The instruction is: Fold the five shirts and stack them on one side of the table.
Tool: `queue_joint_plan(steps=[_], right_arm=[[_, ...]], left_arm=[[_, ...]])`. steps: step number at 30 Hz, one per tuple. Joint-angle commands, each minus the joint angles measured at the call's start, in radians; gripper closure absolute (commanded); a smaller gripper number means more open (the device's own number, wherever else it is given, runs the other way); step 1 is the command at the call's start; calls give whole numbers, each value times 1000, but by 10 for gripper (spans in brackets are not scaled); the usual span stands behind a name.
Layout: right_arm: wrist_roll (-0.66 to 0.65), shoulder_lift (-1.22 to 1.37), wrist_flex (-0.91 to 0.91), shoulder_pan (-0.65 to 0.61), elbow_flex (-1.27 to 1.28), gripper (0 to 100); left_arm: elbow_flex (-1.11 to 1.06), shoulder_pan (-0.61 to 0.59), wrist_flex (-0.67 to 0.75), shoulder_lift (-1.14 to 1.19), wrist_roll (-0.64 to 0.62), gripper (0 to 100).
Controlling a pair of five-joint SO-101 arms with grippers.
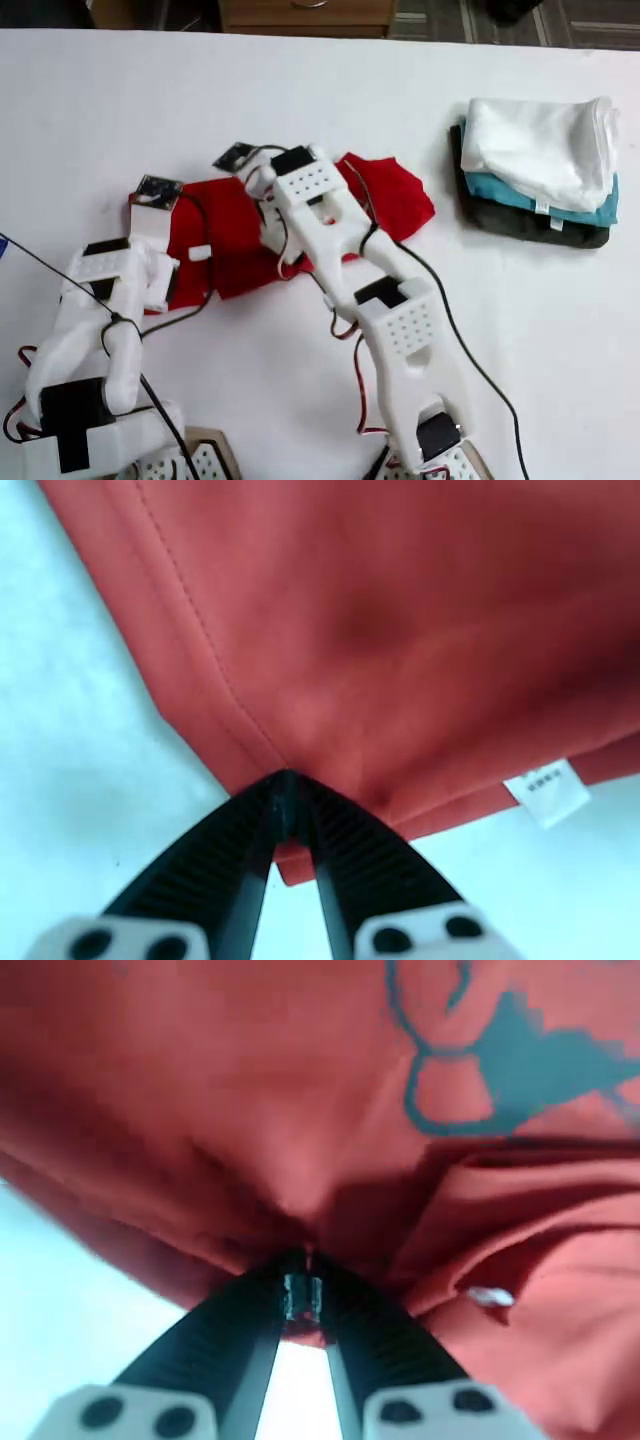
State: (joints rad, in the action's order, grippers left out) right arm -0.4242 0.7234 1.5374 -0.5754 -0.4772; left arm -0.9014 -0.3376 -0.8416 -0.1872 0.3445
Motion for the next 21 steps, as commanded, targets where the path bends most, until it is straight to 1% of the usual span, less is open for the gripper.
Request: queue_joint_plan(steps=[1,5,9,13,16,18,21], right_arm=[[-2,-108,56,13,-14,981],[-2,-153,93,13,-11,981],[-2,-209,91,24,-57,981],[-2,-246,96,94,-89,981],[-2,-246,87,151,-37,981],[-2,-246,42,168,12,981],[-2,-243,-79,168,107,981]], left_arm=[[18,-9,3,6,3,974],[18,-9,3,6,3,974],[18,-9,3,6,3,974],[18,-9,2,6,3,974],[18,-9,2,6,3,974],[18,-9,3,6,3,974],[18,-9,3,6,3,974]])
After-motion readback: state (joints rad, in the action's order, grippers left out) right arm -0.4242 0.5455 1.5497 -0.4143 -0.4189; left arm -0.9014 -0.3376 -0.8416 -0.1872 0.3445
